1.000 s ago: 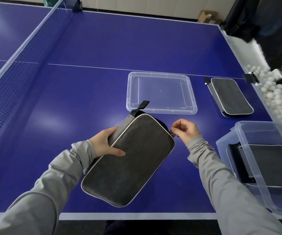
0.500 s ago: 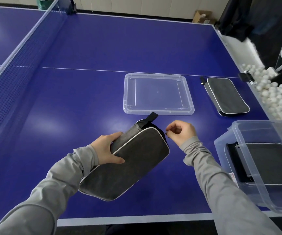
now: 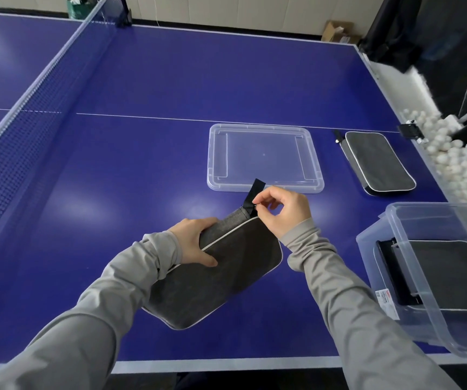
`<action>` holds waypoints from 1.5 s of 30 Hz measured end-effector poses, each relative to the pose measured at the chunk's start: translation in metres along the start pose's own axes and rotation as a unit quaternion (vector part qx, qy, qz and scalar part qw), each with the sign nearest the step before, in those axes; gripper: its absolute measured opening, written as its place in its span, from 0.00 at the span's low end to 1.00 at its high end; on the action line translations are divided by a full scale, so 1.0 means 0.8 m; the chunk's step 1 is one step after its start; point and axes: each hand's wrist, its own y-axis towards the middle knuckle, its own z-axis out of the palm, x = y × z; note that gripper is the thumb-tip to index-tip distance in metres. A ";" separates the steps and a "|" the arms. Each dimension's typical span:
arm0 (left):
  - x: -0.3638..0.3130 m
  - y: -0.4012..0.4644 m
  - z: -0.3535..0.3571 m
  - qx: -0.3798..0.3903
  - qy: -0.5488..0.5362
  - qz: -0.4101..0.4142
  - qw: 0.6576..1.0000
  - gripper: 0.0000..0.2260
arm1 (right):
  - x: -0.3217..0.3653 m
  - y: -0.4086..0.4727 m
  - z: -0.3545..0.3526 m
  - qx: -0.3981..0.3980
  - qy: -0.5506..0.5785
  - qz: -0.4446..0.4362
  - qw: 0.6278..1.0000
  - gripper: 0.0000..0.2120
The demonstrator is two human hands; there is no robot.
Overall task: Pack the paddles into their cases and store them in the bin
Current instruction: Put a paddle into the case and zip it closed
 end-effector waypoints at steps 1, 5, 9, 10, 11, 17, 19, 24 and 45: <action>0.000 0.001 0.001 -0.002 -0.004 0.000 1.000 0.25 | 0.001 -0.001 0.001 -0.003 -0.002 -0.008 1.000 0.04; 0.005 -0.002 0.006 -0.024 -0.055 -0.012 0.998 0.26 | 0.000 0.000 0.005 -0.004 0.021 -0.013 1.000 0.03; 0.017 -0.011 0.013 -0.057 -0.170 -0.033 0.983 0.28 | -0.012 -0.004 0.012 -0.021 0.032 -0.008 0.999 0.10; 0.020 -0.014 0.014 -0.069 -0.196 -0.041 0.977 0.28 | -0.018 -0.007 0.014 -0.032 0.040 0.011 0.999 0.13; 0.023 -0.017 0.015 -0.081 -0.225 -0.046 0.970 0.27 | -0.024 -0.012 0.016 -0.042 0.051 0.034 0.997 0.15; 0.047 -0.038 0.022 -0.147 -0.428 -0.069 0.889 0.27 | -0.057 -0.051 0.035 -0.034 0.179 0.231 0.956 0.23; 0.052 -0.043 0.026 -0.165 -0.483 -0.074 0.857 0.28 | -0.061 -0.063 0.041 0.006 0.246 0.301 0.921 0.23; 0.057 -0.047 0.037 -0.152 -0.579 -0.066 0.798 0.36 | -0.058 -0.083 0.046 0.117 0.372 0.375 0.841 0.23; -0.195 0.049 0.079 -0.005 -0.587 0.049 0.808 0.17 | -0.094 -0.172 -0.199 -0.141 0.330 0.267 0.894 0.13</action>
